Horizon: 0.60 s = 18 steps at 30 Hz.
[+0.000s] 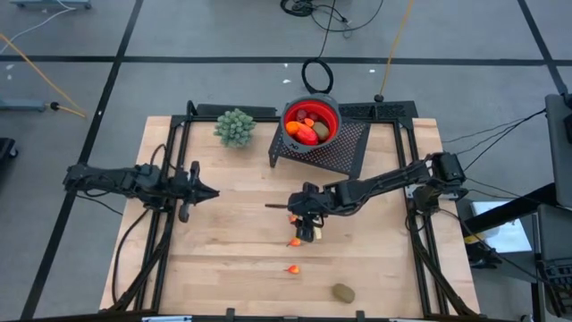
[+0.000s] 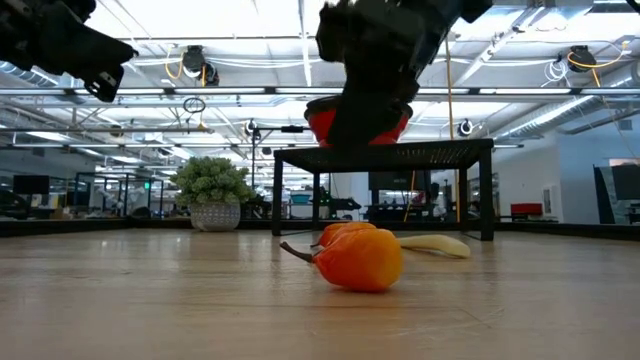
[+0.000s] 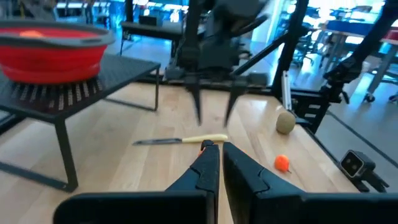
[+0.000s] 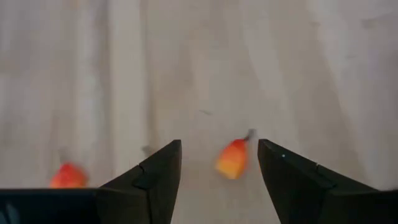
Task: Pick & Place Fruit
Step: Put the orange pear into the red strainer bowl on the shelf
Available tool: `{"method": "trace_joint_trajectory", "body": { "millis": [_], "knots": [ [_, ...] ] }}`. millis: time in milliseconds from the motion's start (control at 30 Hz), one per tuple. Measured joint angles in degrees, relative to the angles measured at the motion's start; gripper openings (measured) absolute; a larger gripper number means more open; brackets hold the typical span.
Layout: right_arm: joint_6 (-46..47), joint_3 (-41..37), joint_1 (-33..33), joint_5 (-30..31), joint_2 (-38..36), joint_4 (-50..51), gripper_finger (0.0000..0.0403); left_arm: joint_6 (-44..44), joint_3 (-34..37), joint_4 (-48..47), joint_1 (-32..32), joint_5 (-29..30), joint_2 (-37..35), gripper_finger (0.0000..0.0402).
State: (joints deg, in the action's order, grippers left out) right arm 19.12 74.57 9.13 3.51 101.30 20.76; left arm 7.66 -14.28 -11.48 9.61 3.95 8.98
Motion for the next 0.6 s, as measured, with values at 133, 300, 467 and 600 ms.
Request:
{"method": "trace_joint_trajectory", "body": {
  "millis": [133, 300, 467, 600],
  "knots": [
    [2.7, -0.7, -1.5, 0.9, 0.0, -0.6, 0.0208, -0.5, 0.8, -0.2, 0.0, -1.0, -3.1, 0.0004],
    [2.9, -2.7, -1.8, 0.3, 0.0, -5.1, 0.0208, 0.3, 2.7, -0.5, 0.0, -1.1, -6.1, 0.0012],
    [4.6, -4.2, -1.2, -0.6, 0.0, -6.0, 0.0208, 1.0, 3.6, -0.8, 0.0, -1.1, -7.7, 0.0023],
    [5.6, -5.5, -1.2, -0.6, 0.0, -6.4, 0.0208, 0.1, 3.7, -0.9, 0.0, -1.0, -7.7, 0.0014]
  ]
}}
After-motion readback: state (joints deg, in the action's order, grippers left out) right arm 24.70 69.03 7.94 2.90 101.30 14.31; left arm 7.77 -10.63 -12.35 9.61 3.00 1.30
